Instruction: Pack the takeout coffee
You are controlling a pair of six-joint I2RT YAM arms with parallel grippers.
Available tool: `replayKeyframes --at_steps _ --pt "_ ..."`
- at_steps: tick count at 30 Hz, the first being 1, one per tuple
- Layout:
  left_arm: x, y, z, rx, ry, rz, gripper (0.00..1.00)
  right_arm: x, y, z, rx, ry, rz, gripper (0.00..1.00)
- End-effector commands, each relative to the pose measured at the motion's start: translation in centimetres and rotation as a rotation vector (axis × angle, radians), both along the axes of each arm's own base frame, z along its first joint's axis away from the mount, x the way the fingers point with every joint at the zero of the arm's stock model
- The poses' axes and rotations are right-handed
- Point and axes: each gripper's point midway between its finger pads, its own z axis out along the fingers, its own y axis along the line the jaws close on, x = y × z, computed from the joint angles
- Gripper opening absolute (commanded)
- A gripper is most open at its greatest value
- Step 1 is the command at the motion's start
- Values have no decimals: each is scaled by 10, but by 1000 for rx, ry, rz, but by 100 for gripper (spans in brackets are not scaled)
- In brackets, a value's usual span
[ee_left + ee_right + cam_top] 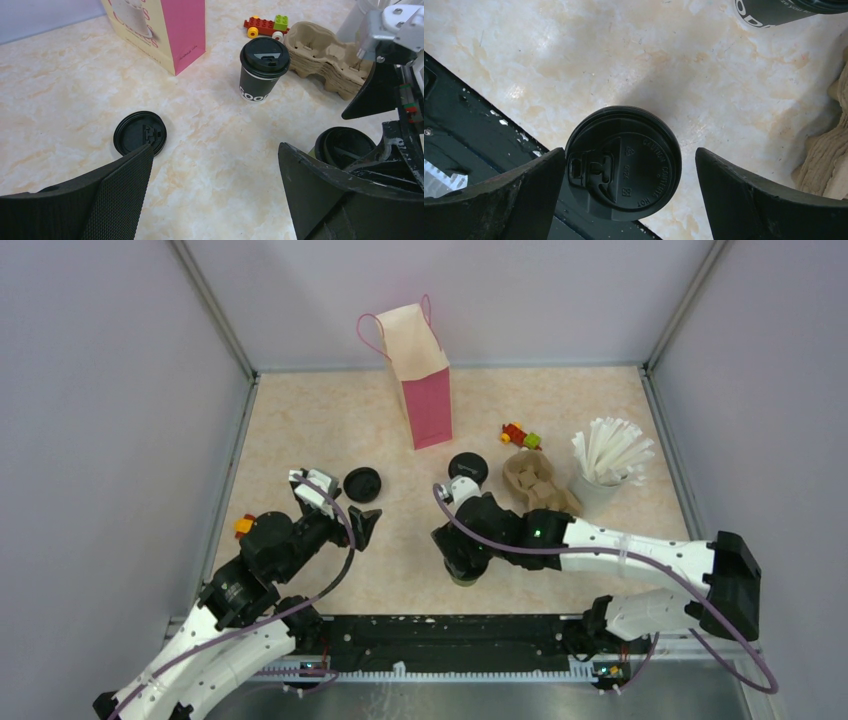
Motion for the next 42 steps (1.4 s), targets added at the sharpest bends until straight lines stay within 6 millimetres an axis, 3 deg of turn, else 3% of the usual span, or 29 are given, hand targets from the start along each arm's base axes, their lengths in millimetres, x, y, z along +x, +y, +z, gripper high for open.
replayKeyframes --at_steps 1,5,15,22,30,37,42 --pt "3 2 2 -8 -17 15 99 -8 5 -7 -28 23 43 98" --pt "3 1 1 -4 -13 15 99 -8 4 -11 -37 27 40 95" --pt "4 3 0 -6 -7 28 99 7 -11 0 -22 -53 -45 89" --pt "5 2 -4 2 10 30 99 41 -36 -10 6 -56 -150 89" --pt "9 1 -13 31 44 44 99 84 -48 4 82 -86 -235 89" --pt "16 4 -24 49 86 96 99 102 -52 1 97 -83 -262 90" --pt "26 18 -33 45 139 228 99 106 -49 6 102 -75 -274 99"
